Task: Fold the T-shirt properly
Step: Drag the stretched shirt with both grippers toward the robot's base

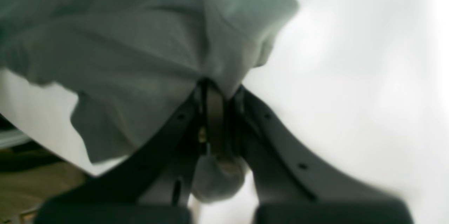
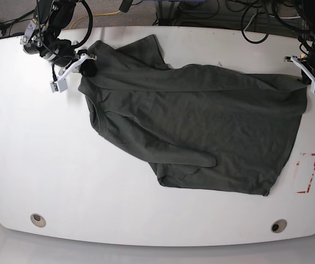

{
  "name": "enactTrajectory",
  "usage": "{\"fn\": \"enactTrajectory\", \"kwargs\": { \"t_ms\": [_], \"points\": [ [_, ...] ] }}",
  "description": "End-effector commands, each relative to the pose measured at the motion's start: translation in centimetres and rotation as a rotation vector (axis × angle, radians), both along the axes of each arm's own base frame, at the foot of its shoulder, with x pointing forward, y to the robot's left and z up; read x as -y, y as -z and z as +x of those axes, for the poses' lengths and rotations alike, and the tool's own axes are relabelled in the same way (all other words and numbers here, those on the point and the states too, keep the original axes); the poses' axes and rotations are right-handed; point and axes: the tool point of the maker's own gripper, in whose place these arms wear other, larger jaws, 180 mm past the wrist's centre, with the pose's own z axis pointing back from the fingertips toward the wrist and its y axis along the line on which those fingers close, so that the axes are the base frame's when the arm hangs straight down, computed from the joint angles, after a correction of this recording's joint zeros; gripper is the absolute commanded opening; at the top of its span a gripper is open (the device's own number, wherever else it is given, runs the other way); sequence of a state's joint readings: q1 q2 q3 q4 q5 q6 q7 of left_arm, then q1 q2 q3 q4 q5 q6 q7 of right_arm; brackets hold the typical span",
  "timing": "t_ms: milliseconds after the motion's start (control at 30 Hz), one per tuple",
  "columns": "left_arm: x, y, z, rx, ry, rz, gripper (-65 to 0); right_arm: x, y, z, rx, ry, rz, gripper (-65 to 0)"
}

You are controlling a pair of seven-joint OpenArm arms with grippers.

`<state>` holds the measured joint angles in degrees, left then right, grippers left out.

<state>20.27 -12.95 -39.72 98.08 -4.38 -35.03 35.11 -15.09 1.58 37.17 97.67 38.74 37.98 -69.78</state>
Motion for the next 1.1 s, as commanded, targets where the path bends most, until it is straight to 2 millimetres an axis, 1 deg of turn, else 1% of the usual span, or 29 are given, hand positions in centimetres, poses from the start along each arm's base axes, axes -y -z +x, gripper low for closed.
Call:
{"fn": "enactTrajectory", "kwargs": {
  "t_ms": [0, 33, 133, 200, 300, 433, 533, 600, 667, 767, 833, 933, 1000, 1067],
  "points": [
    [1.2, -2.2, 1.0, 0.058, 0.076, 0.024, -65.0, 0.7, -2.2, 0.6, 0.071, -0.019, -0.053, -65.0],
    [1.7, -2.5, 1.0, 0.063, 0.098, 0.025, -65.0, 0.7, -2.5, 0.1, 0.073, -0.024, -0.066, -65.0],
    [1.3, -3.0, 0.4, 0.083, 0.058, 0.029, -65.0, 0.8, -3.2, -1.0, 0.076, -0.039, -0.102, -65.0],
    [0.8, -2.8, -0.6, 0.073, 0.032, 0.029, -65.0, 0.8, -3.3, -2.0, 0.063, -0.048, -0.118, -65.0],
    [0.3, -2.7, -1.1, 0.067, 0.012, 0.03, -65.0, 1.0, -3.1, -3.2, 0.039, -0.053, -0.127, -65.0],
    [-0.4, -1.8, -3.0, 0.02, -0.009, 0.031, -65.0, 2.3, -2.8, -4.7, 0.006, -0.027, -0.146, -65.0],
    [-0.2, -1.8, -2.9, 0.025, -0.007, 0.029, -65.0, 2.1, -3.1, -5.1, 0.017, -0.019, -0.113, -65.0],
    [0.1, -2.9, -2.5, 0.049, 0.008, 0.048, -65.0, 1.8, -3.7, -5.2, 0.04, -0.022, -0.075, -65.0],
    [0.6, -4.5, -1.8, 0.086, 0.031, 0.078, -65.0, 1.8, -4.7, -5.2, 0.068, -0.034, -0.049, -65.0],
    [1.9, -6.0, -2.0, 0.123, 0.044, 0.095, -65.0, 1.8, -5.8, -5.5, 0.092, -0.05, -0.018, -65.0],
    [2.5, -6.5, -1.9, 0.136, 0.053, 0.1, -65.0, 2.5, -6.6, -5.5, 0.115, -0.035, -0.013, -65.0],
    [2.1, -6.8, -1.6, 0.148, 0.044, 0.105, -65.0, 3.1, -7.8, -5.2, 0.156, -0.016, -0.013, -65.0],
    [1.2, -7.3, -1.9, 0.157, 0.017, 0.12, -65.0, 3.5, -8.2, -5.5, 0.164, 0.0, -0.01, -65.0],
    [0.5, -7.5, -2.2, 0.162, -0.009, 0.13, -65.0, 4.4, -8.7, -5.6, 0.173, 0.002, -0.021, -65.0]
  ]
}}
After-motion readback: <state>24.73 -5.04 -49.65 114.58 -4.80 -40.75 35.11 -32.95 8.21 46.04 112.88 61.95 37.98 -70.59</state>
